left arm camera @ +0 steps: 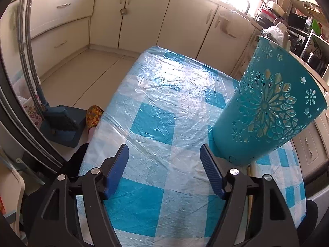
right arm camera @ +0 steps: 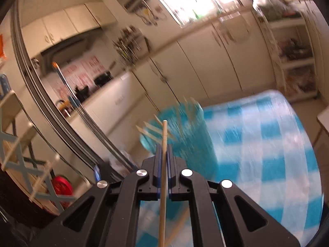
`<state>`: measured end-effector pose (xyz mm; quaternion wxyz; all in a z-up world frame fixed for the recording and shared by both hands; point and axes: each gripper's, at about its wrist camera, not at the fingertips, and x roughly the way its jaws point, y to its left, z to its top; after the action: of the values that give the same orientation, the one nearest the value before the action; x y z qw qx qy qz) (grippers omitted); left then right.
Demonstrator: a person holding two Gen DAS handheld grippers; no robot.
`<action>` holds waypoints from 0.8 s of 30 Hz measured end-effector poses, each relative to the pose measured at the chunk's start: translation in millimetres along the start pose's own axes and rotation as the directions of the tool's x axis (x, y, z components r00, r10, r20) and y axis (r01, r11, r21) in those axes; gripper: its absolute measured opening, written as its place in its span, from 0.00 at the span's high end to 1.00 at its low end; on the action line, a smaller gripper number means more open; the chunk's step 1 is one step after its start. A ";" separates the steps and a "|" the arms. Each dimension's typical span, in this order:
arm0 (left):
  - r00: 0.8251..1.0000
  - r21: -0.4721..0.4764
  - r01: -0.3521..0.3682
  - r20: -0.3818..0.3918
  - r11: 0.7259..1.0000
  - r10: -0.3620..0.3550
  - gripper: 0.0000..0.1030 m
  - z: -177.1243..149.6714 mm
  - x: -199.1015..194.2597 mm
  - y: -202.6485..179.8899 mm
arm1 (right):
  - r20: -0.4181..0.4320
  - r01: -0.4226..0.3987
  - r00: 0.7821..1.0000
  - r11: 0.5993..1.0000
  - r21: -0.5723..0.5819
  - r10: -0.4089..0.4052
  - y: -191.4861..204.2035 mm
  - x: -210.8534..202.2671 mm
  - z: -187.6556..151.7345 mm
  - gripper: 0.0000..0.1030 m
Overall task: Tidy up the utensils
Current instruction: 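Grasp a chopstick with the right gripper and lift it, then drop the chopstick into the basket by opening the right gripper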
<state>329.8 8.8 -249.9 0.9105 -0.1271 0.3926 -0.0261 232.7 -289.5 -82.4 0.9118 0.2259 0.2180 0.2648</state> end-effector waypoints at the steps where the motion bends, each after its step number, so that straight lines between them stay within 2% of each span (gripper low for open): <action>1: 1.000 0.011 -0.003 0.008 1.000 0.003 0.34 -0.6 -1.2 -2.4 | 0.022 0.000 1.000 1.000 -0.010 0.001 4.7 5.0 10.4 0.95; 5: 0.999 0.058 -0.021 0.039 0.998 0.019 0.32 -1.3 -7.0 -13.0 | 0.129 0.062 0.990 0.998 -0.032 -0.058 18.3 46.7 53.9 0.95; 8: 0.999 0.052 -0.030 0.045 0.998 0.028 0.30 0.1 -8.7 -13.4 | 0.151 0.135 0.979 0.991 0.001 -0.134 8.2 81.7 69.1 0.95; 14: 0.999 0.025 -0.018 0.047 1.000 0.017 0.30 0.8 -9.4 -7.3 | 0.130 0.251 0.959 0.968 0.029 -0.253 -13.1 118.2 67.9 0.95; 18: 0.999 0.022 -0.006 0.047 1.000 0.005 0.30 0.6 -9.4 -6.5 | 0.106 0.277 0.955 0.961 0.001 -0.276 -18.1 119.8 59.6 0.94; 24: 0.999 0.016 0.002 0.045 1.000 -0.002 0.30 0.5 -7.7 -1.9 | 0.080 0.269 0.961 0.962 -0.048 -0.265 -11.2 111.9 51.3 0.94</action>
<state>325.0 8.2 -243.7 0.9200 -0.1208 0.3718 -0.0272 349.1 -248.2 -78.2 0.9526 0.1774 0.2055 0.1370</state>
